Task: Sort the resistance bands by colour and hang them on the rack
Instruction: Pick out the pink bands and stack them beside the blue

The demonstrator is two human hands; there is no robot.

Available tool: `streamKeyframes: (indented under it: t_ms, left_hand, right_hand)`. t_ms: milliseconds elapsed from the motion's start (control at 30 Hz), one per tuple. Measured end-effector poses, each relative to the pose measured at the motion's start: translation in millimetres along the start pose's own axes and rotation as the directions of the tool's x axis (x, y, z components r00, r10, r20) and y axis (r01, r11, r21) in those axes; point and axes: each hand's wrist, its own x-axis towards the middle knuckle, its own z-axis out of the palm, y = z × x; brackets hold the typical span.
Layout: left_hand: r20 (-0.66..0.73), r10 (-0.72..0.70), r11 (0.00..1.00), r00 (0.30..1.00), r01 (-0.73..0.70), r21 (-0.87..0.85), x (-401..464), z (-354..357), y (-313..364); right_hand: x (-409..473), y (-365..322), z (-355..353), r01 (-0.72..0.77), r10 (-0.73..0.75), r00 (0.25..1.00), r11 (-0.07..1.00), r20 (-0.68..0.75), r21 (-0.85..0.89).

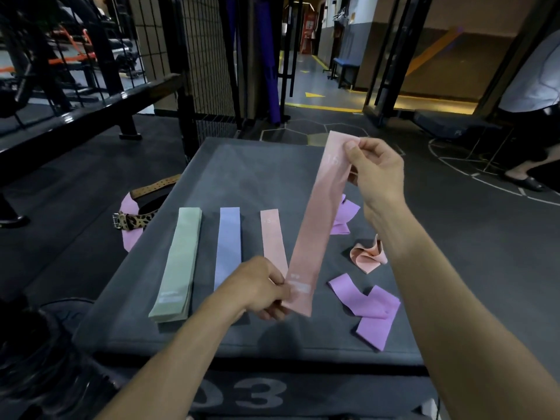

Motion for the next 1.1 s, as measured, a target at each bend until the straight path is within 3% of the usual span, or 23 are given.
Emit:
streamKeyframes:
  t_ms: [200, 367, 533, 833, 1100]
  left_hand:
    - [-0.109, -0.109, 0.961, 0.988, 0.133, 0.243, 12.6, -13.9, 0.2]
    - [-0.042, -0.194, 0.937, 0.98, 0.198, 0.287, 26.6, -14.3, -2.5]
    - [-0.008, -0.239, 0.923, 0.971, 0.23, 0.31, 39.4, -13.9, 2.5]
    - [-0.074, -0.207, 0.893, 0.976, 0.219, 0.393, 44.7, -8.8, 11.8]
    - [-0.028, -0.225, 0.882, 0.974, 0.216, 0.419, 48.7, -4.7, 13.4]
  right_hand:
    - [41.1, 72.8, 41.6, -0.239, 0.26, 0.954, 0.96, 0.15, -0.142]
    - [62.0, 131.7, 76.0, -0.347, 0.411, 0.885, 0.896, 0.219, -0.278]
    - [70.2, 166.4, 108.6, -0.252, 0.428, 0.857, 0.834, 0.287, -0.49]
    - [71.0, 201.7, 126.4, -0.262, 0.451, 0.864, 0.781, 0.223, -0.567]
    - [66.8, 214.8, 129.1, -0.155, 0.385, 0.909, 0.667, 0.16, -0.729]
